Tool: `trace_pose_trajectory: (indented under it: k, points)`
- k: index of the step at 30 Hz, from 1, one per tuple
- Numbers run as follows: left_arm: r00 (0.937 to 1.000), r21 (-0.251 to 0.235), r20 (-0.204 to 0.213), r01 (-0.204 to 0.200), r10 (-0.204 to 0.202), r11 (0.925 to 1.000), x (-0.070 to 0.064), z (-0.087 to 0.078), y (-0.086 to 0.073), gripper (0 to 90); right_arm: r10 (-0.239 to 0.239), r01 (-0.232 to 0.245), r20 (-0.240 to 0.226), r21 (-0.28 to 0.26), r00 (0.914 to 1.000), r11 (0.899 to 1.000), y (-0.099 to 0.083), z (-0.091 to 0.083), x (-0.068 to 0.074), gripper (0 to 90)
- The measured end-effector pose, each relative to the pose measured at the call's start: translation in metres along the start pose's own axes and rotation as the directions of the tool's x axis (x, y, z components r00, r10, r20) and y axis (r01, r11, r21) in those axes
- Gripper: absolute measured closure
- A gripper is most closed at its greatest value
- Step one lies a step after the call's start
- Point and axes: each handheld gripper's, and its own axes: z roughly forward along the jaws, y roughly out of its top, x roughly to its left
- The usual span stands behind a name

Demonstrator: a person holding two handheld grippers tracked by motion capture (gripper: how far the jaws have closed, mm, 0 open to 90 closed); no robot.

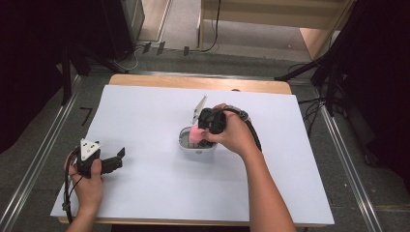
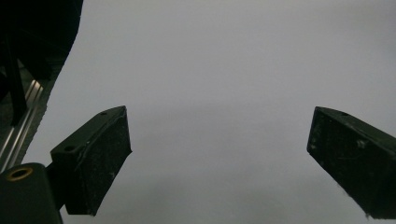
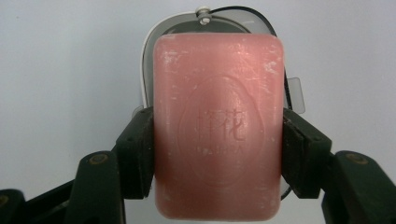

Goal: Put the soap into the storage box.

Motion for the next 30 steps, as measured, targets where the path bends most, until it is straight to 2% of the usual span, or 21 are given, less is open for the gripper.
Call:
trace_pose_trajectory:
  k: [6, 10, 22, 30]
  points:
    - [1.0, 0.0, 0.001, 0.0, 0.0, 1.0, 0.0, 0.0, 0.0, 6.5, -0.026, 0.026, -0.001, 0.001, 0.9997, 1.0, 0.002, 0.002, 0.001, 38.6]
    - [1.0, -0.001, 0.002, 0.0, 0.0, 1.0, 0.0, 0.0, 0.0, 6.5, -0.041, 0.041, 0.0, 0.021, 0.9992, 0.999, 0.004, 0.004, 0.0, 38.6]
    - [1.0, -0.001, 0.006, 0.0, 0.0, 1.0, 0.001, 0.0, 0.0, 6.5, -0.055, 0.055, -0.002, 0.021, 0.9985, 0.998, 0.007, 0.011, -0.002, 38.6]
    - [1.0, 0.002, 0.008, 0.001, -0.001, 1.0, 0.001, 0.0, 0.0, 6.5, -0.042, 0.043, -0.011, 0.033, 0.999, 0.999, 0.005, 0.013, -0.003, 38.4]
